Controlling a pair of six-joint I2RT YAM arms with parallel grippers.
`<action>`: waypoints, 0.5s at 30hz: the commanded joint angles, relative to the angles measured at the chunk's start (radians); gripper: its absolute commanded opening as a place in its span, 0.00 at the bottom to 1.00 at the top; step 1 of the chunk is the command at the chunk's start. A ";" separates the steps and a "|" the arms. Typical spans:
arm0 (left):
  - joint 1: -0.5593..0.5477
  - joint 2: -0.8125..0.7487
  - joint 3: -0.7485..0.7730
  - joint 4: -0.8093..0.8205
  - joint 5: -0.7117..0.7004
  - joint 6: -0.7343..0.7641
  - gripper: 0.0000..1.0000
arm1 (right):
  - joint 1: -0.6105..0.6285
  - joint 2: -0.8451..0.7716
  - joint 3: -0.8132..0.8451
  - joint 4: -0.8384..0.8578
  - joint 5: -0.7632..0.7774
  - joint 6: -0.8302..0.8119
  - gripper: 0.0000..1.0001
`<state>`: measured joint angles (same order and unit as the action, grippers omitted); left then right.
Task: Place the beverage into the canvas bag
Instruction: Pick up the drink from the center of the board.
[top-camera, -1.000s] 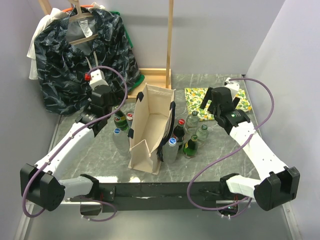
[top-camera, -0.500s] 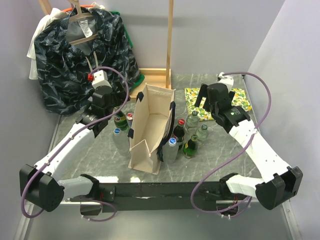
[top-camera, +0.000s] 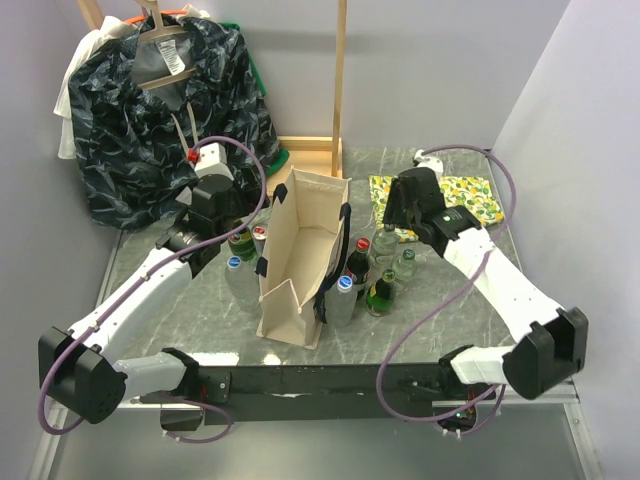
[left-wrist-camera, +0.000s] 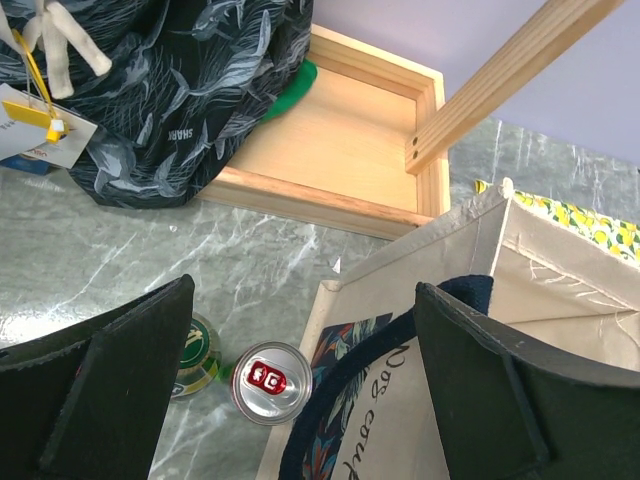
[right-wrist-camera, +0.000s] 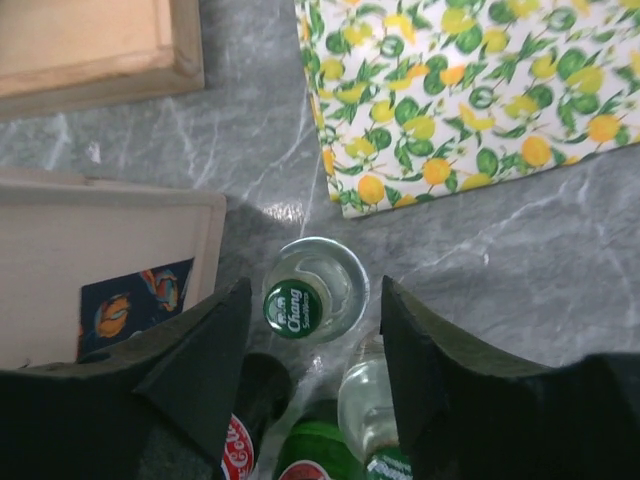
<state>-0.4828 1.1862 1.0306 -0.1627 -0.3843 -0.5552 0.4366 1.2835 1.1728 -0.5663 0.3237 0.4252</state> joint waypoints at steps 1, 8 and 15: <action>-0.007 0.001 0.032 0.020 0.018 0.026 0.96 | 0.016 0.065 0.039 -0.018 -0.031 0.029 0.59; -0.010 0.009 0.033 0.022 0.012 0.032 0.96 | 0.024 0.096 0.039 -0.006 -0.051 0.037 0.58; -0.011 0.013 0.032 0.017 0.008 0.031 0.96 | 0.028 0.102 0.024 -0.023 -0.051 0.053 0.57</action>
<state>-0.4881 1.1961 1.0306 -0.1631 -0.3817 -0.5377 0.4549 1.3895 1.1744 -0.5804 0.2714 0.4599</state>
